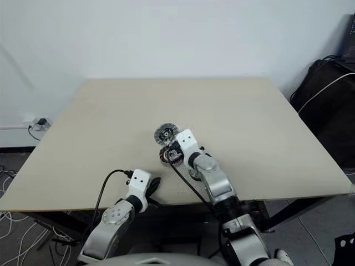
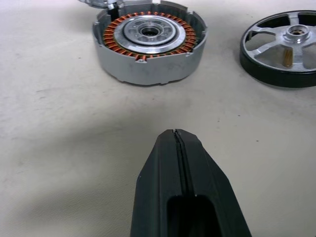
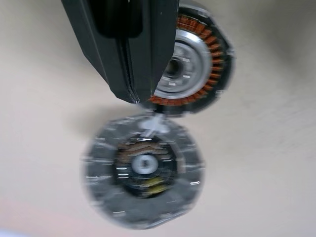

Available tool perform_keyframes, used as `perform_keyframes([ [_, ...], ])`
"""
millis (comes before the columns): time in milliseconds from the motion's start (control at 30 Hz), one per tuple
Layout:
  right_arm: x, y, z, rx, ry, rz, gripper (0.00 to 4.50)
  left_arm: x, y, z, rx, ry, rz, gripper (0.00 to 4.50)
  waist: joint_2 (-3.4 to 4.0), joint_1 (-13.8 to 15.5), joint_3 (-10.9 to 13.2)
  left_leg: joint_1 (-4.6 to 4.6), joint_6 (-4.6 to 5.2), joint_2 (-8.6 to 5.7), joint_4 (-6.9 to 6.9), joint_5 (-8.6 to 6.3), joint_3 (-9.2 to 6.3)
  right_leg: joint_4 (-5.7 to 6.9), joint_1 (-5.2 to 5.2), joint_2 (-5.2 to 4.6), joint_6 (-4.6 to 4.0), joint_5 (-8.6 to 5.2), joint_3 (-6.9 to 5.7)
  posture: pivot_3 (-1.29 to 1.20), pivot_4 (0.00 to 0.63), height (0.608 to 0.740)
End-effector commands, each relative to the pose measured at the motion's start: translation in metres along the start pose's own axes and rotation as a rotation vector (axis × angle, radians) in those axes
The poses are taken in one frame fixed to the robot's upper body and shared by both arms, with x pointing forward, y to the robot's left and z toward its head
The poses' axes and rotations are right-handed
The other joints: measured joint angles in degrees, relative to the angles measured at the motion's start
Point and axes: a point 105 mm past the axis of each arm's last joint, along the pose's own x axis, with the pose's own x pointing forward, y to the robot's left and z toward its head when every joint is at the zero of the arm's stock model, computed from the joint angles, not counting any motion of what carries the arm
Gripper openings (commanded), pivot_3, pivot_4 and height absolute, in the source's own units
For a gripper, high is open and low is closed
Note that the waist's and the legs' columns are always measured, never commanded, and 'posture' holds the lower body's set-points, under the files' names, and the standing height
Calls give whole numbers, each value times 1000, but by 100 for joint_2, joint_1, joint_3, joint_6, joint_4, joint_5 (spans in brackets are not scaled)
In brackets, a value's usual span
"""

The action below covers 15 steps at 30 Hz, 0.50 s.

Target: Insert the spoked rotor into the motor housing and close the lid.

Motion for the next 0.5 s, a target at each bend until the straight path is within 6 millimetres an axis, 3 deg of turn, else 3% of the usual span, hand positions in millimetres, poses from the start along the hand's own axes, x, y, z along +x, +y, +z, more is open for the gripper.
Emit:
perform_keyframes([
  [33,-16,-20,19,21,-71,-81,7,0,-3,17,19,-61,-10,0,0,1,0,0,0,0,0,0,0,0,0,0,-1,-1,0,0,0,740],
  [133,-41,-46,10,45,-54,-184,7,1,-2,16,30,-59,-3,0,-5,31,2,-1,3,-2,0,-2,-1,-2,2,-1,-1,-2,0,0,0,740],
  [267,-66,-64,0,70,-31,-265,7,1,-3,15,29,-57,-10,0,-7,49,4,-2,7,-4,0,-4,1,-4,0,-3,-1,-3,1,0,0,740],
  [500,-101,-78,-21,175,17,-334,7,4,-5,15,39,-49,-38,0,-10,54,6,2,7,-2,1,-4,1,-2,3,-1,-3,-6,1,0,0,740],
])
